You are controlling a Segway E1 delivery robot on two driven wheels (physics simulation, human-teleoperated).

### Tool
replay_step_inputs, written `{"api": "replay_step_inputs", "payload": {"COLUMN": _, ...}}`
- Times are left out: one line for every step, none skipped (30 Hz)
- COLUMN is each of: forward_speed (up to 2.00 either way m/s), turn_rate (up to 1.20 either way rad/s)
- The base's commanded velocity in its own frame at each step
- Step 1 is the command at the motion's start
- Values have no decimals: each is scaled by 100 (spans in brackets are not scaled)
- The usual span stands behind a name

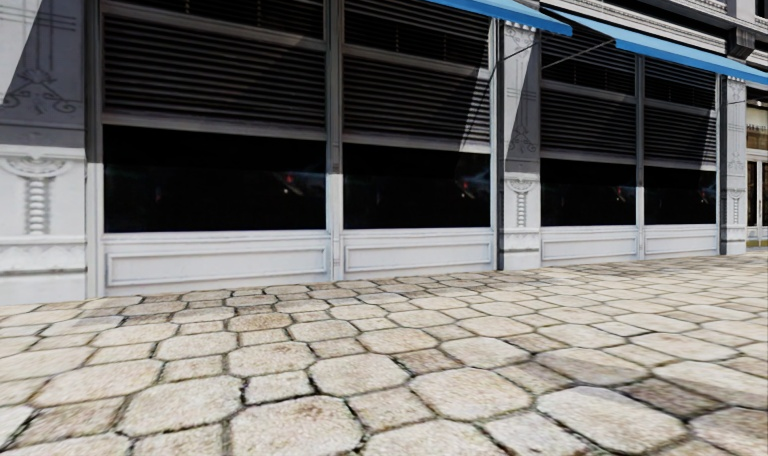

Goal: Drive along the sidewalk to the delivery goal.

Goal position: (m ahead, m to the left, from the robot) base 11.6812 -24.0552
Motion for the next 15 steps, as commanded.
{"api": "replay_step_inputs", "payload": {"forward_speed": 0, "turn_rate": 0}}
{"api": "replay_step_inputs", "payload": {"forward_speed": 0, "turn_rate": 0}}
{"api": "replay_step_inputs", "payload": {"forward_speed": 0, "turn_rate": 0}}
{"api": "replay_step_inputs", "payload": {"forward_speed": 0, "turn_rate": 0}}
{"api": "replay_step_inputs", "payload": {"forward_speed": 0, "turn_rate": 0}}
{"api": "replay_step_inputs", "payload": {"forward_speed": 0, "turn_rate": 0}}
{"api": "replay_step_inputs", "payload": {"forward_speed": 0, "turn_rate": 0}}
{"api": "replay_step_inputs", "payload": {"forward_speed": 0, "turn_rate": 0}}
{"api": "replay_step_inputs", "payload": {"forward_speed": 0, "turn_rate": 0}}
{"api": "replay_step_inputs", "payload": {"forward_speed": 0, "turn_rate": 0}}
{"api": "replay_step_inputs", "payload": {"forward_speed": 0, "turn_rate": 0}}
{"api": "replay_step_inputs", "payload": {"forward_speed": 0, "turn_rate": 0}}
{"api": "replay_step_inputs", "payload": {"forward_speed": 0, "turn_rate": 0}}
{"api": "replay_step_inputs", "payload": {"forward_speed": 0, "turn_rate": 0}}
{"api": "replay_step_inputs", "payload": {"forward_speed": 0, "turn_rate": 0}}
